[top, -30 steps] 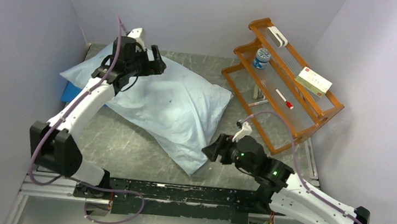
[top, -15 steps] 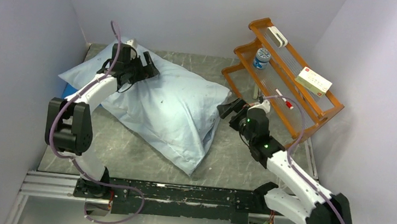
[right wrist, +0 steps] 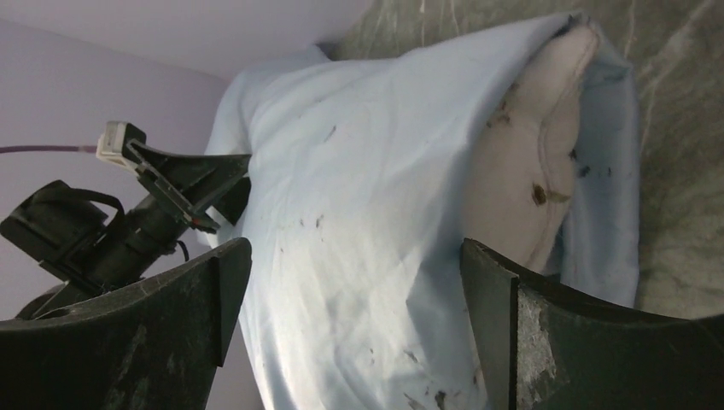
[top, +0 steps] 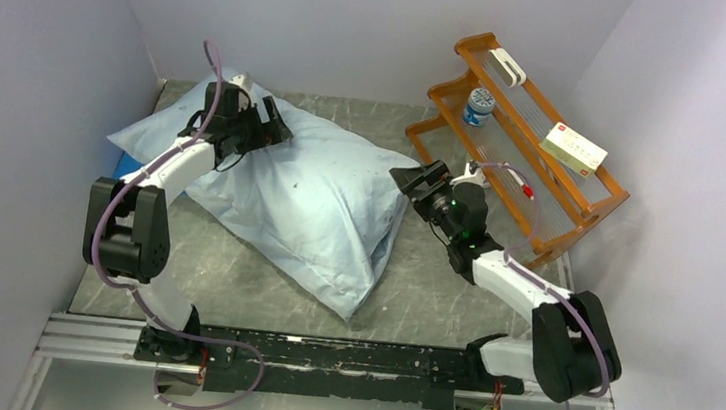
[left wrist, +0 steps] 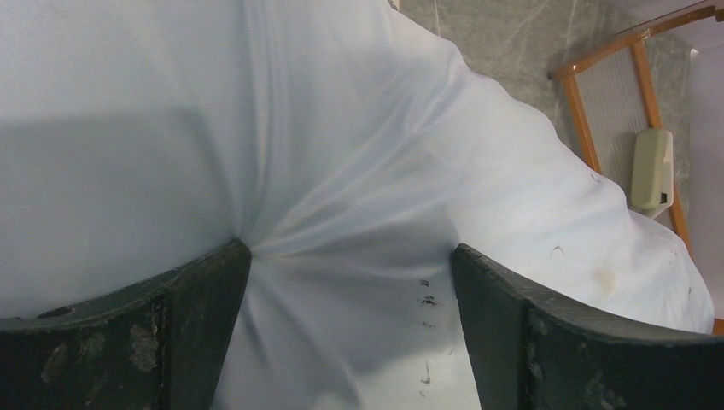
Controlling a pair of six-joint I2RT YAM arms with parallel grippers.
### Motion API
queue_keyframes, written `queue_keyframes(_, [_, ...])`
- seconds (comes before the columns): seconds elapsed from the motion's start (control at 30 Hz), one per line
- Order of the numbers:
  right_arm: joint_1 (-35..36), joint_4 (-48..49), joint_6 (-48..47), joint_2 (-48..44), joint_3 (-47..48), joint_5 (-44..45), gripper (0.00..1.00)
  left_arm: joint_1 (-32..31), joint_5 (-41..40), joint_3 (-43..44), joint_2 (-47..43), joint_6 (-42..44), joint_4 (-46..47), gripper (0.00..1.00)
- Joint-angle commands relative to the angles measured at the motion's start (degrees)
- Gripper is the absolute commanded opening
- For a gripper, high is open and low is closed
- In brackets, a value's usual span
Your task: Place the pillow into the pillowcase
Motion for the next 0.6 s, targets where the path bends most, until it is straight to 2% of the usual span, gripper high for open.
queue_keyframes(0.0, [-1.21, 9.98, -0.13, 3.33, 1.72, -1.88, 0.96, 1.27, -1.4, -2.82, 3.13, 1.78, -5.32, 0.96])
queue_keyframes(0.1, [-1.37, 8.89, 0.03, 5.01, 3.44, -3.2, 0.96, 1.31, -2.52, -2.68, 2.65, 2.11, -6.1, 0.96])
queue_keyframes(0.33, [-1.36, 16.98, 2.95, 7.59, 3.06, -7.28, 0.96, 1.37, -4.98, -2.73, 0.63, 2.71, -7.57, 0.96])
queue_keyframes(0.43, [-1.27, 26.13, 8.68, 9.11, 0.48, -10.94, 0.96, 1.68, -5.39, -3.1, 0.48, 2.48, -7.42, 0.96])
queue_keyframes(0.57, [-1.07, 41.67, 13.91, 10.54, -4.9, -9.11, 0.95, 1.93, -5.0, -2.9, 1.22, 2.11, -7.9, 0.96])
